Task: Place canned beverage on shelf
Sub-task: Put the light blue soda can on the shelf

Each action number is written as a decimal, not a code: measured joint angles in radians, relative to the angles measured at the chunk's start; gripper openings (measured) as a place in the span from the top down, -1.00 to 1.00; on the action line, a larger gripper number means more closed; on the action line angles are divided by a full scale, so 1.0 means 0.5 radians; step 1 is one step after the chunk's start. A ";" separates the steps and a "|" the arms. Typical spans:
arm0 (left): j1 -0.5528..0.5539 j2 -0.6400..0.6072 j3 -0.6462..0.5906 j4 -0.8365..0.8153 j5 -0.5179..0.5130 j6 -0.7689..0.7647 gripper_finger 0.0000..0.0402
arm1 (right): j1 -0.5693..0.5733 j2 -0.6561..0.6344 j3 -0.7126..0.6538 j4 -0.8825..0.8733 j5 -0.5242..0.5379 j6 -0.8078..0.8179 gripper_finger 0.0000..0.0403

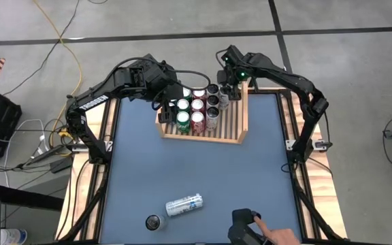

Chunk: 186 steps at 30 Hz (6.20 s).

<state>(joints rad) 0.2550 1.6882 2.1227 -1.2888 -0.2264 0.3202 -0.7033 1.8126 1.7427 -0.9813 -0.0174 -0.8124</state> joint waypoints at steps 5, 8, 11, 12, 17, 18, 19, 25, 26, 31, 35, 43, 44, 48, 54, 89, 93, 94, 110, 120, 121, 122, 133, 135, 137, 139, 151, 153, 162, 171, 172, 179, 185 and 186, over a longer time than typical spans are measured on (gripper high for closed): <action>0.000 0.000 0.000 -0.002 0.009 0.009 -0.39 | 0.009 -0.087 0.144 -0.127 0.002 0.022 -0.59; 0.000 0.000 0.000 -0.020 0.082 0.036 -0.39 | 0.045 -0.196 0.244 -0.272 -0.014 0.100 -0.59; 0.000 0.000 0.000 -0.019 0.114 0.033 -0.39 | 0.116 -0.326 0.364 -0.405 -0.025 0.245 -0.59; -0.001 0.000 0.000 -0.019 0.115 0.003 -0.39 | 0.151 -0.379 0.402 -0.450 -0.046 0.325 -0.59; -0.049 0.000 0.000 -0.016 0.286 -0.142 -0.39 | 0.362 -0.656 0.510 -0.598 -0.327 0.671 -0.59; -0.082 0.000 0.000 -0.016 0.300 -0.171 -0.39 | 0.416 -0.710 0.510 -0.600 -0.352 0.731 -0.59; -0.116 0.000 0.000 -0.017 0.297 -0.221 -0.39 | 0.471 -0.767 0.510 -0.605 -0.357 0.788 -0.59; -0.395 0.000 0.000 -0.189 0.363 -0.545 -0.39 | 0.761 -1.026 0.510 -0.657 -0.343 1.111 -0.59; -0.460 0.000 0.000 -0.234 0.379 -0.606 -0.39 | 0.799 -1.054 0.510 -0.665 -0.343 1.172 -0.59; -0.770 0.000 0.000 -0.454 0.350 -1.095 -0.39 | 0.979 -1.130 0.507 -0.702 -0.330 1.430 -0.59; -1.082 0.000 0.000 -0.481 0.280 -1.498 -0.39 | 1.172 -1.130 0.451 -0.681 -0.329 1.603 -0.59; -1.585 0.000 0.000 -0.502 0.063 -2.278 -0.39 | 1.601 -0.990 0.282 -0.641 -0.257 1.870 -0.59; -1.622 0.000 0.000 -0.504 0.050 -2.391 -0.39 | 1.648 -0.966 0.267 -0.645 -0.217 1.877 -0.59; -1.751 0.000 0.000 -0.500 -0.048 -2.893 -0.39 | 1.773 -0.839 0.261 -0.632 -0.011 1.907 -0.59; -1.951 0.128 -0.009 -0.536 -0.086 -3.544 -0.39 | 1.828 -0.693 0.261 -0.627 0.091 2.024 -0.59; -1.944 0.685 -0.034 -0.323 0.629 -4.410 -0.39 | 2.140 -0.656 0.261 -0.976 0.087 1.758 -0.59; -1.932 0.685 -0.034 -0.321 0.569 -4.354 -0.39 | 2.139 -0.652 0.262 -0.958 0.087 1.759 -0.59; -1.927 0.685 -0.034 -0.323 0.563 -4.329 -0.39 | 2.139 -0.652 0.262 -0.954 0.087 1.759 -0.59; -1.803 0.685 -0.034 -0.225 0.528 -3.865 -0.42 | 2.139 -0.652 0.262 -0.858 0.088 1.759 -0.59; -1.721 0.685 -0.034 -0.229 0.619 -3.469 -0.42 | 2.139 -0.652 0.262 -0.856 0.088 1.760 -0.59; -1.708 0.685 -0.034 -0.229 0.608 -3.432 -0.42 | 2.139 -0.652 0.262 -0.856 0.088 1.760 -0.59; -1.696 0.685 -0.034 -0.225 0.612 -3.405 -0.42 | 2.139 -0.652 0.262 -0.855 0.088 1.756 -0.59; -1.832 0.685 -0.034 -0.259 0.757 -3.988 -0.42 | 2.139 -0.652 0.262 -0.855 0.088 1.734 -0.59; -1.866 0.685 -0.034 -0.252 0.755 -4.161 -0.42 | 2.139 -0.652 0.262 -0.855 0.088 1.731 -0.59; -1.892 0.685 -0.034 -0.260 0.752 -4.308 -0.42 | 2.137 -0.652 0.262 -0.855 0.088 1.723 -0.59; -1.918 0.685 -0.034 -0.259 0.751 -4.417 -0.42 | 2.132 -0.652 0.262 -0.852 0.088 1.711 -0.59; -1.975 0.685 -0.047 -0.223 0.536 -4.571 -0.42 | 2.132 -0.652 0.263 -0.832 0.089 1.675 -0.59; -1.975 0.685 -0.086 -0.224 0.535 -4.552 -0.42 | 2.132 -0.652 0.263 -0.832 0.088 1.675 -0.59; -1.976 0.688 -0.232 -0.149 0.600 -4.523 -0.42 | 2.132 -0.652 0.263 -0.834 0.088 1.676 -0.59; -1.959 0.719 -0.233 -0.155 0.537 -4.442 -0.42 | 2.132 -0.652 0.263 -0.833 0.089 1.676 -0.59; -1.958 0.737 -0.233 -0.150 0.543 -4.414 -0.42 | 2.132 -0.652 0.263 -0.835 0.088 1.675 -0.59; -1.936 0.851 -0.233 -0.110 0.639 -4.282 -0.42 | 2.132 -0.652 0.263 -0.835 0.088 1.676 -0.59; -1.923 0.847 -0.233 -0.129 0.579 -4.335 -0.33 | 2.132 -0.652 0.263 -0.834 0.089 1.676 -0.59; -1.923 0.846 -0.233 -0.129 0.586 -4.338 -0.30 | 2.132 -0.652 0.263 -0.834 0.089 1.676 -0.59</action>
<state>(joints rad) -0.7067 2.1113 2.0064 -1.3533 0.0665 -1.8488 0.3630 1.4868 1.8740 -1.3983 0.0269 0.0257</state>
